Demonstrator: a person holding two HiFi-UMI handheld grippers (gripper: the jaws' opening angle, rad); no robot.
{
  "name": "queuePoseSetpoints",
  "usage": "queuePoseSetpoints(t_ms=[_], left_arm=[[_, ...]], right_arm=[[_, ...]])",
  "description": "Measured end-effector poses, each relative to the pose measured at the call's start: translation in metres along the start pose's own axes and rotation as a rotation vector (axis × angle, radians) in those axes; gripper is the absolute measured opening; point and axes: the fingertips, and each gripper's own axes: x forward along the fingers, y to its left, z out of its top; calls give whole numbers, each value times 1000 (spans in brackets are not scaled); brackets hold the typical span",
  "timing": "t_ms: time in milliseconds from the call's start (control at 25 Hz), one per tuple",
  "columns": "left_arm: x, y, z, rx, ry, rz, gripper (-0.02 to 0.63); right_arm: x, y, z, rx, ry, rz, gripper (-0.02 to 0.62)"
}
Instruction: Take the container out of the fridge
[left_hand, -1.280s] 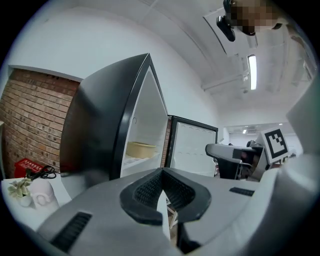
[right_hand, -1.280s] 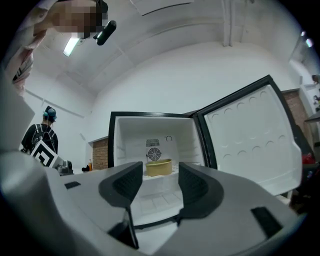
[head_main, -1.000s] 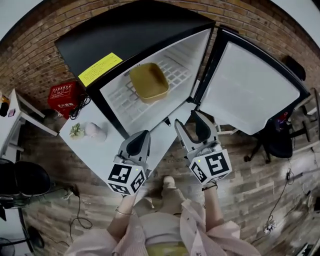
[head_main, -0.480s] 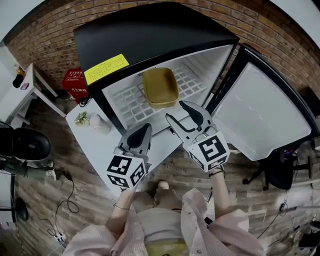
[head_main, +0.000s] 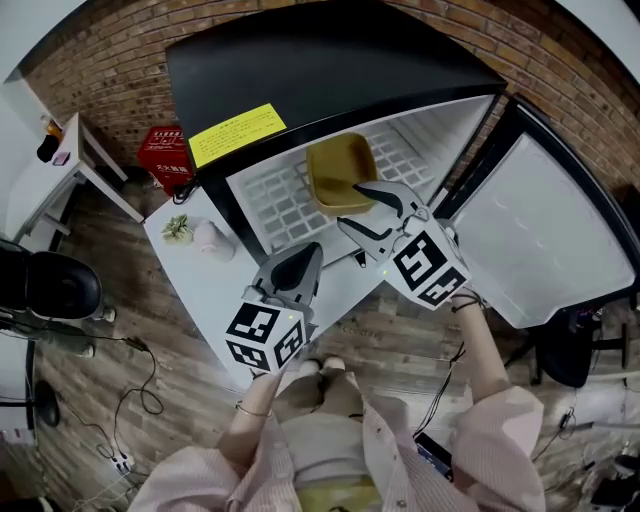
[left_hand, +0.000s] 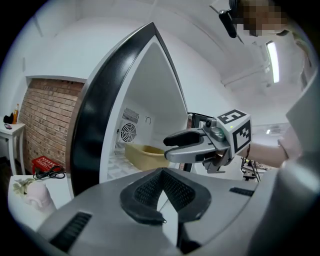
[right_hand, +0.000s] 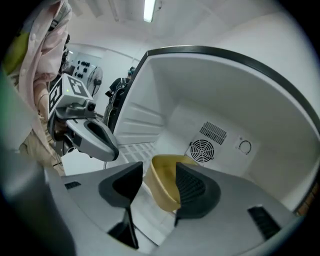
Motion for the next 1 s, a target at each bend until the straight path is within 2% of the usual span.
queuePoseSetpoints(t_ms=[240,440,520,600,760,1000], left_arm=[[0,2,1,-2,4,-29,-11],[-1,1,0,-2,8,-50,-11],[-1,0,0,1,9,-62,-11],[0,-1,0,1,11,-72,-11],[2,-4,-1,3,14,-89,-11],[2,-7,0,5,15,-108,-11]], right_arm=[[21,10,-13,-196,189,116,211],[27,18,-22,-283,289,201,205],[27,19,-25,-312,321,218,145],[28,21,-28,-330,342,231,144],[30,20,-28,-361,352,212,60],[28,21,-27,-359,364,234,50]])
